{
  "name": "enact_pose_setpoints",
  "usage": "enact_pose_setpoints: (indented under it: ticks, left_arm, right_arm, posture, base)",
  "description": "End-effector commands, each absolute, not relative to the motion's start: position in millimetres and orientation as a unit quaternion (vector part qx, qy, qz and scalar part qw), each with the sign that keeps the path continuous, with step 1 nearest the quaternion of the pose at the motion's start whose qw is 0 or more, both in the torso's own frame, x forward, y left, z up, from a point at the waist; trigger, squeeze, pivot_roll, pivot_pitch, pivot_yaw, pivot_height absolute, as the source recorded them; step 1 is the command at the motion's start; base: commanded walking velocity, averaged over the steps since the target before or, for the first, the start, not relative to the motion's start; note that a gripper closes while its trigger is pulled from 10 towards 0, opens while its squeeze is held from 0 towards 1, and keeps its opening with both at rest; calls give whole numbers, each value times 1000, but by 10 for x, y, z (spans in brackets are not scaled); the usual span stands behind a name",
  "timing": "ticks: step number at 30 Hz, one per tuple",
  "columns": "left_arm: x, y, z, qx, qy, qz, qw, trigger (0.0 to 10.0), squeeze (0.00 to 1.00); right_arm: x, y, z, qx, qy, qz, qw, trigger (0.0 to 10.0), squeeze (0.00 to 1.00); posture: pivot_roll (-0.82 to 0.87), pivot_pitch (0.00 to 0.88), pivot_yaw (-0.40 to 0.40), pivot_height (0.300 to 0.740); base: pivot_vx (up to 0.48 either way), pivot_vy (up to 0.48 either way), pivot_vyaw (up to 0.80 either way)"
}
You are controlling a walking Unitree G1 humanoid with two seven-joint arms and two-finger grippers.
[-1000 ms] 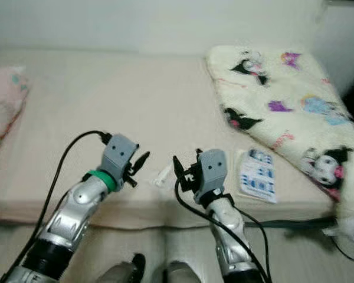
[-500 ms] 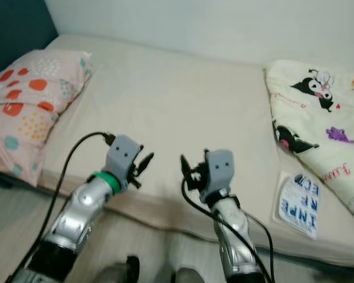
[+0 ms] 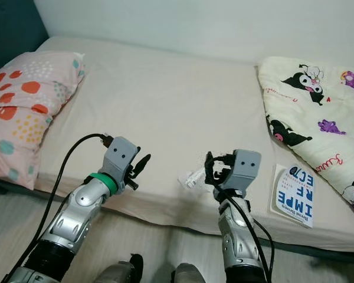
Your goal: Clean up the room
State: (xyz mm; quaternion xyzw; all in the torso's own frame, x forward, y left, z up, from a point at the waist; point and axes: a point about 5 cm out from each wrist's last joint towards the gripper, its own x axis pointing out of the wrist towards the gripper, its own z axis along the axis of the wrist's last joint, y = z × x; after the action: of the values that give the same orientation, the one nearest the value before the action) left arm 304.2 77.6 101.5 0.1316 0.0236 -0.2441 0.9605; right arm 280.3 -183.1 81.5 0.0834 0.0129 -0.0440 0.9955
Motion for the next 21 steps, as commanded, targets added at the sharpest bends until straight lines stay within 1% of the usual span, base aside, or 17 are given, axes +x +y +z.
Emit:
enact_pose_setpoints:
  ticks: [1,9,10,11,13,21]
  left_arm:
    - [3042,797,967,133,32,-240,961,10000,0]
    - [3065,820,966,130,29,-229,964,10000,0]
    - [3065,820,966,130,29,-229,964,10000,0]
    - [3069,826,965,130,29,-227,965,10000,0]
    - [3069,826,965,130,29,-227,965,10000,0]
    - [3074,826,954,129,29,-224,965,10000,0]
  right_arm:
    - [2802,-1840,800,74,15,-48,996,10000,0]
    - [2816,-1799,810,71,15,-44,996,10000,0]
    - [2816,-1799,810,71,15,-44,996,10000,0]
    - [2819,-1794,809,70,15,-43,996,10000,0]
    - [2819,-1794,809,70,15,-43,996,10000,0]
    - [2819,-1796,806,68,14,-40,997,10000,0]
  posture:
    - [-140,25,39,690]
    - [-137,25,39,650]
    - [-137,25,39,650]
    - [-136,25,38,640]
    - [-136,25,38,640]
    - [-138,23,35,610]
  base:
    - [0,0,0]
    - [0,0,0]
    - [0,0,0]
    - [0,0,0]
    - [0,0,0]
    - [0,0,0]
